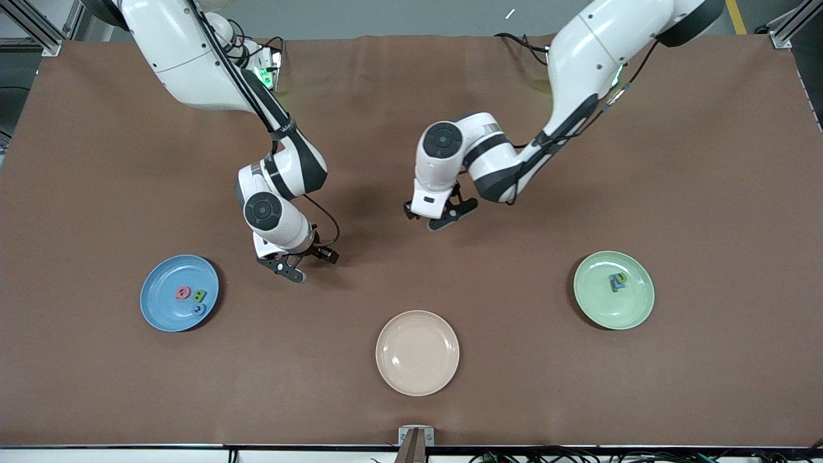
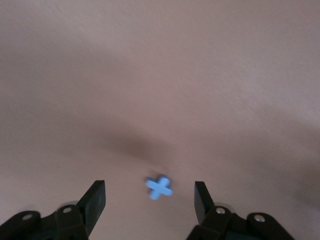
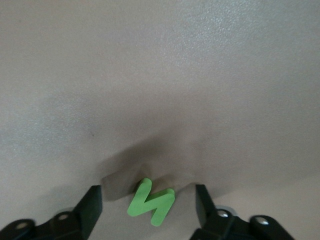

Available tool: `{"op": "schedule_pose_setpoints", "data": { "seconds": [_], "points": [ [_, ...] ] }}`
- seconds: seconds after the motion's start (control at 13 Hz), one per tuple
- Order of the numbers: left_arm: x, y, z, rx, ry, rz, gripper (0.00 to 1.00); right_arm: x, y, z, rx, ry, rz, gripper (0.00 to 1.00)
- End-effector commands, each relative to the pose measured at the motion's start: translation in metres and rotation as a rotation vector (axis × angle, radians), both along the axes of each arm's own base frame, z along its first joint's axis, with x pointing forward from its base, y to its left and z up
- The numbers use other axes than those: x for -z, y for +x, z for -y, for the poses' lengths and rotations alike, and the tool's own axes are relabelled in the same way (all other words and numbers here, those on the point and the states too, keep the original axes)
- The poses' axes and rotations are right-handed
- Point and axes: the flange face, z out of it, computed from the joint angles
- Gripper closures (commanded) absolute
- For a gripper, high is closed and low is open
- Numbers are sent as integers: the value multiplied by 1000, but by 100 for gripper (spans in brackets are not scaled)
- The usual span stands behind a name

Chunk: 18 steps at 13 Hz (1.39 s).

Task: Sort uppercase to blue plate, lowercase to green plate
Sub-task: 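Carry the green N toward the blue plate while the left gripper grasps x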

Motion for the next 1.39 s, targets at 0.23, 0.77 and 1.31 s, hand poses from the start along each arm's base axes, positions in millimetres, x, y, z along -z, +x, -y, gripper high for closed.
{"op": "schedule_pose_setpoints", "data": {
  "seconds": [0.23, 0.77, 1.31],
  "points": [
    [29, -11, 18, -15, 48, 10, 22, -3, -7, -6, 12, 4, 5, 74],
    [44, -14, 16, -26, 45, -7, 27, -25, 19, 20, -99, -12, -3, 87],
    [49, -14, 16, -26, 38, -10, 35, -78, 104, 201, -474, 3, -22, 87]
  ]
}}
